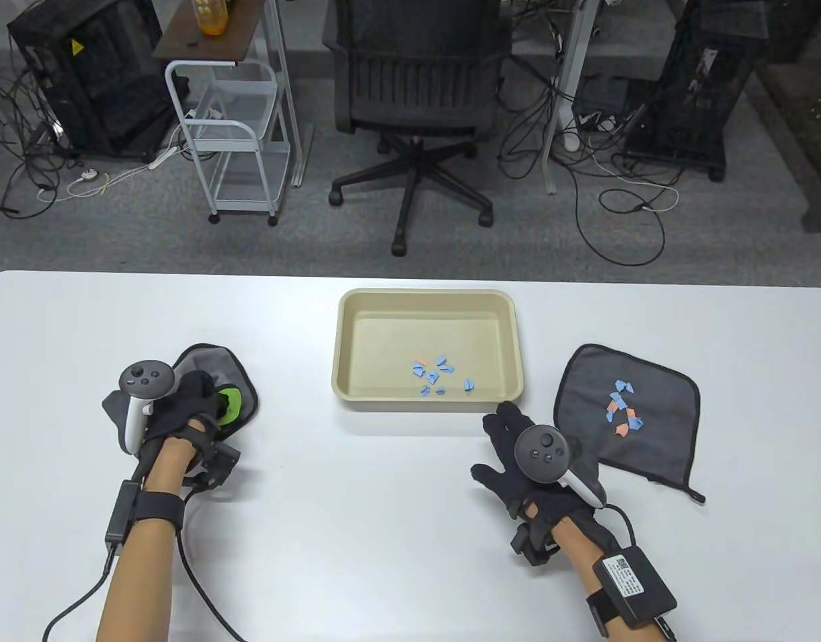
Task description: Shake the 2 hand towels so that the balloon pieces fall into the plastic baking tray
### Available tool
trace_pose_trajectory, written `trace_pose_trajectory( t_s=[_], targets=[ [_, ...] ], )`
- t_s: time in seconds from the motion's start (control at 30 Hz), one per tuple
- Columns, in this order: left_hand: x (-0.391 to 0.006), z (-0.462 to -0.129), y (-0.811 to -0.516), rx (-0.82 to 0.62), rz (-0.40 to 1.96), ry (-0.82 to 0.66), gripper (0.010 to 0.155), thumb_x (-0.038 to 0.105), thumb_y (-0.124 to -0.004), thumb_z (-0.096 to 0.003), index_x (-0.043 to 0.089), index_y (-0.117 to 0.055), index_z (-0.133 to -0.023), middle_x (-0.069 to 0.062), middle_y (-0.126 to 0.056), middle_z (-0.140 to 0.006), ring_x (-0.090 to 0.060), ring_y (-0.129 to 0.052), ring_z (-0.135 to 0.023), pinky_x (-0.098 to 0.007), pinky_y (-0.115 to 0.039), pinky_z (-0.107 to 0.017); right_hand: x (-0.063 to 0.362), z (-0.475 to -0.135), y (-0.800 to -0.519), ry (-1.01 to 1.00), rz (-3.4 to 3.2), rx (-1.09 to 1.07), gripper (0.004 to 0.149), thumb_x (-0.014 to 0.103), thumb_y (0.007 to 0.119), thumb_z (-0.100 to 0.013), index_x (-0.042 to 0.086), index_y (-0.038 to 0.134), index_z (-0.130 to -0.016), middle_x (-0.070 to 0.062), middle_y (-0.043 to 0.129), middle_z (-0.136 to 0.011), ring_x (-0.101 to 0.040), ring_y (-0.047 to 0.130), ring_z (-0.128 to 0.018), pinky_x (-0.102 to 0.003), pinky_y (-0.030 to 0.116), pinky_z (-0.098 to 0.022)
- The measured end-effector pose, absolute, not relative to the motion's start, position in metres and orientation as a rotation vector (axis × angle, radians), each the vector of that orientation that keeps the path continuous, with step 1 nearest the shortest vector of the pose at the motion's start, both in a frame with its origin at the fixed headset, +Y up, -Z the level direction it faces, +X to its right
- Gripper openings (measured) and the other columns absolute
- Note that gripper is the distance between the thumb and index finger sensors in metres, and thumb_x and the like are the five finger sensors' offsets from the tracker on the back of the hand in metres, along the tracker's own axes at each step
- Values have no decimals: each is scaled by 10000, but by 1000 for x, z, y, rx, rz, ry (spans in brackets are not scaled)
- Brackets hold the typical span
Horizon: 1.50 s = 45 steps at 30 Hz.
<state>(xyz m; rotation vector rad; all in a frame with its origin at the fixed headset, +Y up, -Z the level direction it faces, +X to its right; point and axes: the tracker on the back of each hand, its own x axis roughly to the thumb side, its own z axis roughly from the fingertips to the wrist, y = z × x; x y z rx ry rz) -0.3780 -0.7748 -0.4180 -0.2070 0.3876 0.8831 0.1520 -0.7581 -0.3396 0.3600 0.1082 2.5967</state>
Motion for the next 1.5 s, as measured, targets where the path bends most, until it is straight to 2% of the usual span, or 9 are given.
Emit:
trace_pose_trajectory(
  t_s=[0.23, 0.33, 0.43, 0.53, 0.67, 0.87, 1.0, 1.17, 1.5],
  targets=[
    [-362, -402, -730, -92, 873, 280, 643, 279, -711, -419, 341, -402, -980, -49, -481, -1063, -381, -573, -1044, -615, -585, -694, 149, -340, -757, 100, 2592, 376, 803, 539, 768, -381, 192, 435, -1024, -132, 294, -1171, -440, 406, -1044, -625, 504, -713],
    [-340, -392, -709, -27, 894, 170, 682, 377, -743, -409, 347, -392, -993, -65, -431, -1080, -398, -513, -1058, -629, -550, -700, 145, -338, -754, 86, 2587, 393, 802, 541, 767, -381, 196, 436, -1025, -133, 291, -1172, -445, 390, -1044, -631, 491, -713],
    [-299, -377, -697, -39, 906, -24, 743, 455, -755, -397, 363, -351, -1014, -64, -363, -1106, -406, -427, -1083, -656, -494, -710, 140, -335, -750, 66, 2583, 418, 804, 542, 764, -380, 195, 433, -1025, -130, 292, -1173, -447, 377, -1044, -635, 480, -714],
    [-255, -362, -704, -95, 913, -158, 783, 538, -723, -389, 383, -306, -1034, -67, -278, -1132, -435, -300, -1094, -688, -413, -714, 136, -333, -749, 54, 2583, 436, 805, 548, 758, -380, 198, 430, -1026, -127, 291, -1173, -448, 373, -1044, -636, 477, -714],
    [-187, -340, -731, -224, 830, -306, 824, 612, -681, -371, 417, -234, -1036, -53, -181, -1140, -428, -159, -1088, -701, -329, -718, 131, -332, -750, 59, 2577, 450, 801, 555, 748, -379, 204, 431, -1026, -125, 292, -1174, -448, 366, -1045, -638, 472, -715],
    [-132, -329, -764, -320, 716, -393, 827, 624, -662, -371, 419, -211, -1034, -38, -140, -1135, -406, -94, -1078, -698, -295, -719, 127, -328, -753, 74, 2594, 485, 801, 563, 736, -379, 201, 432, -1026, -127, 299, -1173, -452, 367, -1043, -641, 469, -712],
    [-130, -327, -765, -301, 671, -398, 818, 616, -665, -372, 417, -229, -1035, -38, -153, -1138, -410, -95, -1079, -700, -292, -719, 127, -328, -754, 81, 2590, 487, 800, 563, 734, -380, 196, 436, -1025, -130, 307, -1172, -454, 370, -1041, -643, 467, -710],
    [-137, -330, -759, -265, 736, -389, 807, 598, -676, -375, 400, -261, -1039, -61, -182, -1137, -409, -115, -1083, -699, -300, -719, 123, -328, -754, 85, 2595, 502, 799, 563, 732, -380, 194, 438, -1025, -129, 313, -1171, -456, 370, -1040, -645, 464, -709],
    [-140, -332, -768, -312, 678, -383, 816, 601, -674, -378, 409, -234, -1037, -61, -150, -1134, -420, -92, -1072, -700, -289, -717, 117, -325, -757, 103, 2627, 537, 786, 564, 730, -380, 194, 463, -1020, -121, 356, -1171, -454, 373, -1040, -649, 460, -708]
  ],
)
